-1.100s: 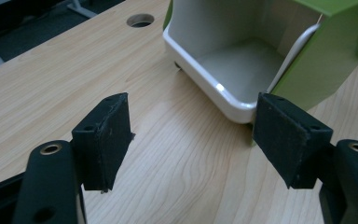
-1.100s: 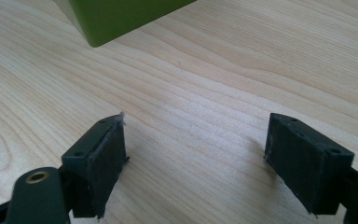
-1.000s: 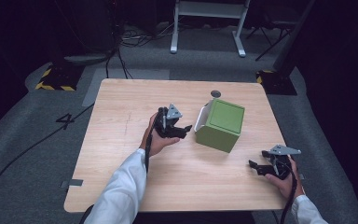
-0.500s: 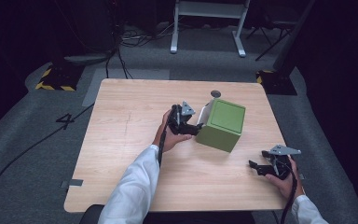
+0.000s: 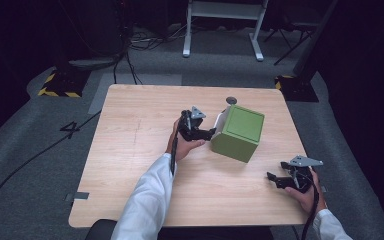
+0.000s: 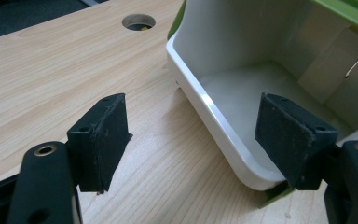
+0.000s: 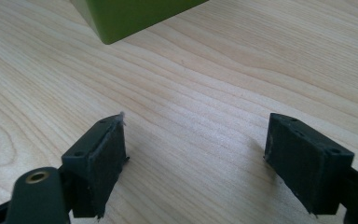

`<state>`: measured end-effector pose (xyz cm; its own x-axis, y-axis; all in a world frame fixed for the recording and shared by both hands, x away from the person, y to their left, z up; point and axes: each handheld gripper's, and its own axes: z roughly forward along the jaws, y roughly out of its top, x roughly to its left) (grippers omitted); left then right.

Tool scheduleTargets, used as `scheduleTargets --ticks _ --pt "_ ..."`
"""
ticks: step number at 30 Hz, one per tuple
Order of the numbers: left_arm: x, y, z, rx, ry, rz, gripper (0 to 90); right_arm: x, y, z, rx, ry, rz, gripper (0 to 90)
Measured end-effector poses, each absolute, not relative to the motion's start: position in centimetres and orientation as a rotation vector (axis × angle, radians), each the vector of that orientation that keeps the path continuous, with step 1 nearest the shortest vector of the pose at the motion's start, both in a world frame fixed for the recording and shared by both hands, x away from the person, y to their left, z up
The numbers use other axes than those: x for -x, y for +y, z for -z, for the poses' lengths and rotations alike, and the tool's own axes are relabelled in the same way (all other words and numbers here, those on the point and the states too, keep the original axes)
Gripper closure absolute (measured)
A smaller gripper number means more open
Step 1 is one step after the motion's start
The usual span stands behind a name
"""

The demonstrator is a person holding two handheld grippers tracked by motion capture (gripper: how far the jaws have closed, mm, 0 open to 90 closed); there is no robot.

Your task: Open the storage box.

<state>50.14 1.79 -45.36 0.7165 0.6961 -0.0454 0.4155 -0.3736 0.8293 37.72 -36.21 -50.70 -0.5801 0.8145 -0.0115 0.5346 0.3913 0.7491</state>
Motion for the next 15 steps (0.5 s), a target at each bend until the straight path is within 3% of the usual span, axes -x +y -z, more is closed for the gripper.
scheduleTargets --ticks 15 --pt "-51.2 0.2 46.6 -2.11 0.832 -0.387 33.3 -37.7 -36.2 50.7 -1.166 2.278 -1.02 20.5"
